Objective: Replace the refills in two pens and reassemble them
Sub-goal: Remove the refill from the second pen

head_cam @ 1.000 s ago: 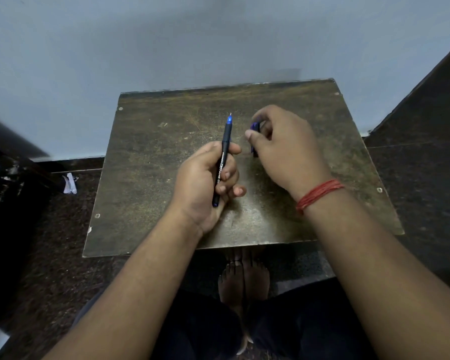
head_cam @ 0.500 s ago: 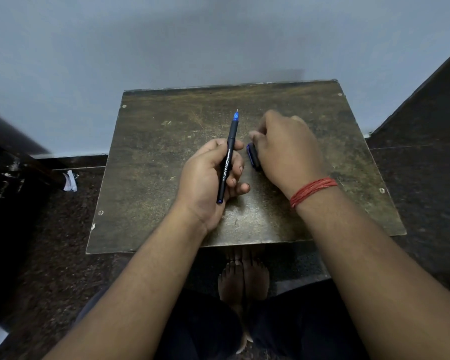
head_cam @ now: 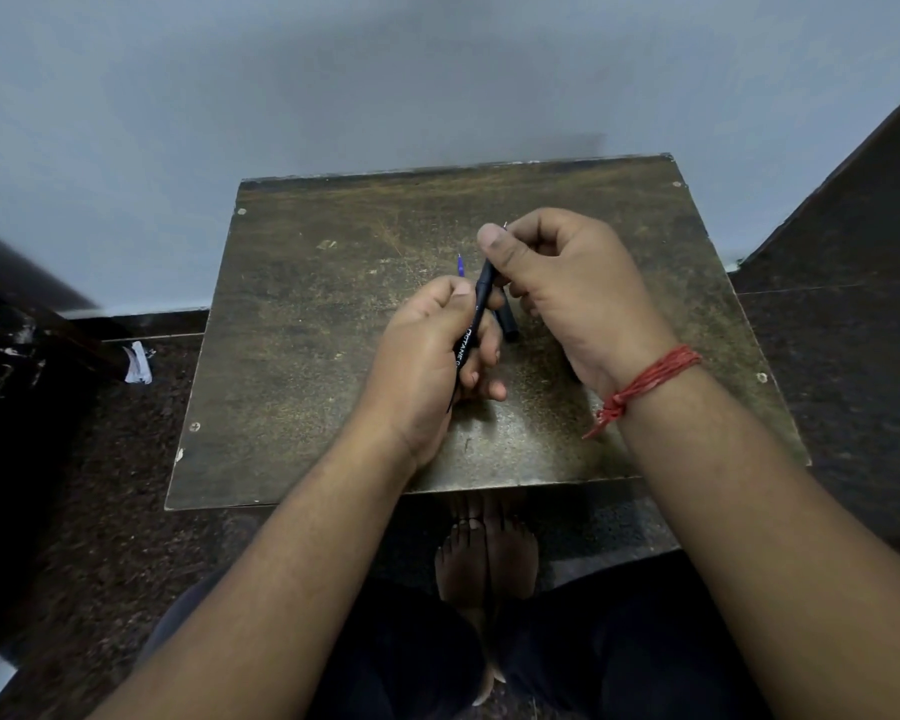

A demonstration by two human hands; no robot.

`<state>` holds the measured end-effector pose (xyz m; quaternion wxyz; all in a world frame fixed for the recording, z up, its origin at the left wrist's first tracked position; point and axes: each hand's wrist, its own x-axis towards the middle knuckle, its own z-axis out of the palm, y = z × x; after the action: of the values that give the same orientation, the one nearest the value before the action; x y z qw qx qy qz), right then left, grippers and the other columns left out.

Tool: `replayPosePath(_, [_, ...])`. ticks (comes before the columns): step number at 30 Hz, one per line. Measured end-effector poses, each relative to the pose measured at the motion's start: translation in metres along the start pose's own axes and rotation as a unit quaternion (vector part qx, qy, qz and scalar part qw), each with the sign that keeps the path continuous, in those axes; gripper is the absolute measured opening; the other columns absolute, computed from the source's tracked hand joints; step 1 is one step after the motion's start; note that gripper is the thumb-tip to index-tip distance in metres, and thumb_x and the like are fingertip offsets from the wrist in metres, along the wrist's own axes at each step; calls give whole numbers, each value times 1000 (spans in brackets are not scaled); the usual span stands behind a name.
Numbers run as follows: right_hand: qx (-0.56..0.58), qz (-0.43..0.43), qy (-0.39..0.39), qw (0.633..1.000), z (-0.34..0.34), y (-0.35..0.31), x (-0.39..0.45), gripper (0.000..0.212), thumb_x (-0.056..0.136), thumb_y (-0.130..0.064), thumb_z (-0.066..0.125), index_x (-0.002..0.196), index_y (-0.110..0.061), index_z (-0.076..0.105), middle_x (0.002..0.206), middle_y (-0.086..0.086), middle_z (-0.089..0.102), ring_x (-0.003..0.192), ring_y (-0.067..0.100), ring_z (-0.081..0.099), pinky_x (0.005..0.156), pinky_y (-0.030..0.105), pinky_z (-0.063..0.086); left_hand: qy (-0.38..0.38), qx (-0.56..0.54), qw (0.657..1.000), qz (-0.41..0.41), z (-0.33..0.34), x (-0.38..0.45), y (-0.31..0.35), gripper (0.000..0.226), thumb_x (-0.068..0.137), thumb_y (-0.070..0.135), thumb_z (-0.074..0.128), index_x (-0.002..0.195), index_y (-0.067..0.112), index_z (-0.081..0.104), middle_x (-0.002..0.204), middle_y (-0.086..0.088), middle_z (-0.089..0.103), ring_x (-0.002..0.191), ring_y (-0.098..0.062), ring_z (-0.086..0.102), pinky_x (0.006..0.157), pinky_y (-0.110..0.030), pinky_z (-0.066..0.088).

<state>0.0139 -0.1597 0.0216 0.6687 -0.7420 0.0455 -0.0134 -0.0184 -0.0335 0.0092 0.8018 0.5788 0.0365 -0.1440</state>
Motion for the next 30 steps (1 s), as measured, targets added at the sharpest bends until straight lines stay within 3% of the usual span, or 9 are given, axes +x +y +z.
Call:
replayPosePath(4, [57,20,-18,998,-3,1,1,16,92,-15,70,81,-8,62,55,-7,62,45,5,55,45,17,40,-12,-15,1000,-7,1,0,-2,25,107,20,38,95,4,54,51,2,39,39,-5,27,38,-19,30])
replayPosePath(7, [97,31,-34,994,-5,2,4,12,93,-11,67,84,-5,62,59,-2,63,45,10,56,44,18,41,-26,-36,999,-13,2,0,-2,28,107,19,36,92,5,55,49,3,36,37,-5,25,36,-17,30])
replayPosePath(13, [136,20,-65,988,-5,3,8,14,93,-4,63,80,-5,62,59,2,61,44,16,53,48,23,41,-40,-71,996,-31,4,-3,4,31,108,19,34,91,3,55,47,2,31,35,-4,24,38,-21,44])
replayPosePath(17, [140,6,-94,986,-6,4,10,16,96,-2,58,82,-7,66,62,2,61,48,15,53,55,27,43,-46,-115,990,-60,4,-5,8,30,107,22,36,93,4,56,47,2,32,35,-3,24,49,-28,56])
replayPosePath(23, [129,8,-87,988,-12,11,11,15,92,-21,67,98,-8,71,83,8,68,69,16,63,65,29,50,-33,-123,990,-66,1,-1,7,28,105,21,41,93,5,60,54,-3,48,42,-8,35,58,-41,62])
replayPosePath(27, [122,-3,-71,990,-9,11,11,11,83,-20,75,86,-12,68,74,7,66,61,19,59,60,33,48,-41,-91,993,-64,0,-1,7,29,104,26,43,93,7,61,56,-4,53,44,-8,38,50,-35,58])
replayPosePath(30, [138,3,-73,988,-7,11,10,9,87,-14,71,91,-6,68,72,7,65,58,20,56,61,34,45,-34,-68,996,-51,0,-1,5,31,105,27,41,91,7,60,54,-4,53,40,-8,33,42,-25,48])
